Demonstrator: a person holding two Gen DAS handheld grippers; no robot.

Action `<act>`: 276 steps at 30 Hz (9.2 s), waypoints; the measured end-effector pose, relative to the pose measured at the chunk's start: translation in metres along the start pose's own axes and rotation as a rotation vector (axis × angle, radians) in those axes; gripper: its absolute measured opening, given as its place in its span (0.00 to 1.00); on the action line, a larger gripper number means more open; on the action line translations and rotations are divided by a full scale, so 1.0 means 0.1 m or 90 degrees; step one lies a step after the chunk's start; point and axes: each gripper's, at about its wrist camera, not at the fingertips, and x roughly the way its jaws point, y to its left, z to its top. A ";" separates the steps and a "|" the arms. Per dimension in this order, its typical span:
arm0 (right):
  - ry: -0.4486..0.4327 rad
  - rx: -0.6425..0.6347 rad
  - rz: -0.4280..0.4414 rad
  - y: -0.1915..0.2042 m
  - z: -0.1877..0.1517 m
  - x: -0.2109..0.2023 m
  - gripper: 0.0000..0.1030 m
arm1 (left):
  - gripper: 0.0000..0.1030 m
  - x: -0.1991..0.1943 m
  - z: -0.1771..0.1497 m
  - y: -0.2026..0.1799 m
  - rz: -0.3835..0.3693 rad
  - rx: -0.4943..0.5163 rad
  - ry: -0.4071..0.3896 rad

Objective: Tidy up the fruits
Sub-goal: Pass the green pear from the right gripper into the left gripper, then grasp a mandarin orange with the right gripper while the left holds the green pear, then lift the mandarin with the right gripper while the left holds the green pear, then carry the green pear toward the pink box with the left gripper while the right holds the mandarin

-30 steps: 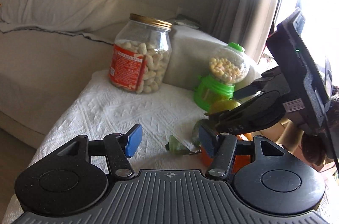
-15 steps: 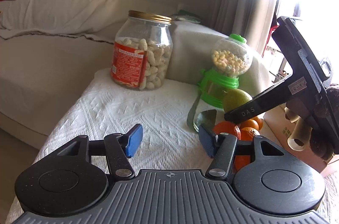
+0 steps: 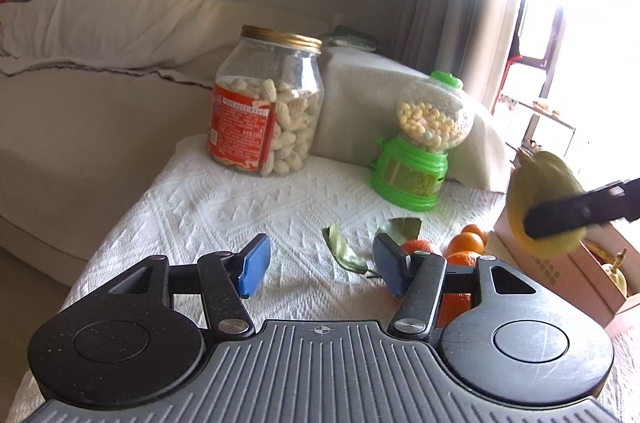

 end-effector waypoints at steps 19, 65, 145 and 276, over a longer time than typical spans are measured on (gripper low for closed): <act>-0.064 0.058 0.096 -0.01 -1.45 -0.15 0.58 | 0.61 -0.48 -0.10 -0.98 -0.227 0.056 0.108; -0.100 0.194 -0.156 -0.91 -1.95 -0.44 0.97 | 0.62 -0.53 -0.59 -1.48 -0.174 0.192 0.163; -0.149 0.259 -0.141 -0.76 -2.22 -0.69 0.79 | 0.60 -1.23 -0.16 -1.30 -0.198 0.237 0.168; -0.136 0.057 -0.176 -0.47 -1.95 -0.63 0.47 | 0.62 -0.73 0.00 -1.69 -0.248 0.225 0.153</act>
